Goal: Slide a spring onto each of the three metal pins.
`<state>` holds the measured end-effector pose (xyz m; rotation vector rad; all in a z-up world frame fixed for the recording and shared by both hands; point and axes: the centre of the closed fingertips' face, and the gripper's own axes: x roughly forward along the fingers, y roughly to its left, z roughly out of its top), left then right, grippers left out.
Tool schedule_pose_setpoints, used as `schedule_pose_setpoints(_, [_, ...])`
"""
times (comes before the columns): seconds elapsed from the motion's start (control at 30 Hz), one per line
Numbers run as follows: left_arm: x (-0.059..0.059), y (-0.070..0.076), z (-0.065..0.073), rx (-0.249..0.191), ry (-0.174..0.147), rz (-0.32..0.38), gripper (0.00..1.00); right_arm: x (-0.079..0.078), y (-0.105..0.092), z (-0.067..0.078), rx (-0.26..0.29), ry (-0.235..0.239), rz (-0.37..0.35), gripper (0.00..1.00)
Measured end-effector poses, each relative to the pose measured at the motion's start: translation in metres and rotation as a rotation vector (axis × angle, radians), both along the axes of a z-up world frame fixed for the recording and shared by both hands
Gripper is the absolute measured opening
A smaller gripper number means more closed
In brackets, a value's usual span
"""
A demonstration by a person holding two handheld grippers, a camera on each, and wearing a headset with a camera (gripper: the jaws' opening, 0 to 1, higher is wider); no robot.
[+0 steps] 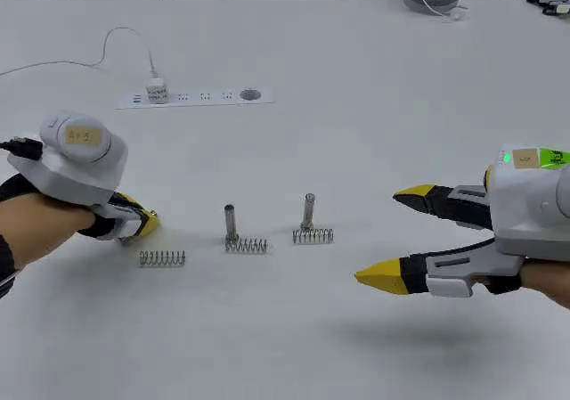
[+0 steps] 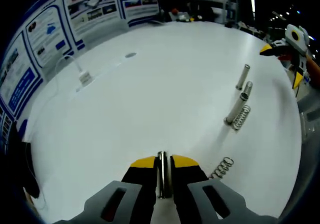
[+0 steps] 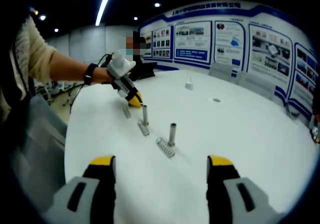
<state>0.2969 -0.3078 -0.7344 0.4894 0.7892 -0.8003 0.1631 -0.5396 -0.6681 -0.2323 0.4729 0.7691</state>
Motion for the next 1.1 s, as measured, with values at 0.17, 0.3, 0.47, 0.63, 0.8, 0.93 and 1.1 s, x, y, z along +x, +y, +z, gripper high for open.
schedule_pose_setpoints(0.17, [0.0006, 0.0006, -0.0013, 0.028, 0.006, -0.005, 0.09, 0.0000, -0.0003, 0.0001, 0.000, 0.000, -0.001, 0.76])
schedule_pose_setpoints(0.3, [0.0016, 0.0007, -0.0016, 0.037, 0.016, -0.002, 0.09, -0.0002, -0.0003, -0.0003, 0.000, 0.002, 0.000, 0.76])
schedule_pose_setpoints(0.47, [0.0008, 0.0015, -0.0022, 0.044, 0.031, 0.002, 0.09, -0.0003, -0.0003, -0.0006, -0.001, 0.003, 0.000, 0.76])
schedule_pose_setpoints(0.63, [-0.0002, 0.0013, -0.0023, 0.061, 0.028, -0.017, 0.09, -0.0008, 0.0006, -0.0015, -0.004, 0.006, 0.004, 0.76])
schedule_pose_setpoints(0.8, [-0.0005, 0.0017, -0.0022, 0.061, 0.040, 0.003, 0.08, -0.0010, 0.0007, -0.0019, -0.006, 0.007, 0.005, 0.76])
schedule_pose_setpoints(0.93, [-0.0002, 0.0026, -0.0020, 0.051, 0.048, 0.022, 0.07, -0.0014, 0.0014, -0.0012, -0.008, 0.005, 0.004, 0.76])
schedule_pose_setpoints(1.1, [-0.0037, 0.0017, -0.0010, 0.046, 0.052, 0.023, 0.07, -0.0012, 0.0012, 0.0001, -0.009, 0.000, -0.001, 0.75])
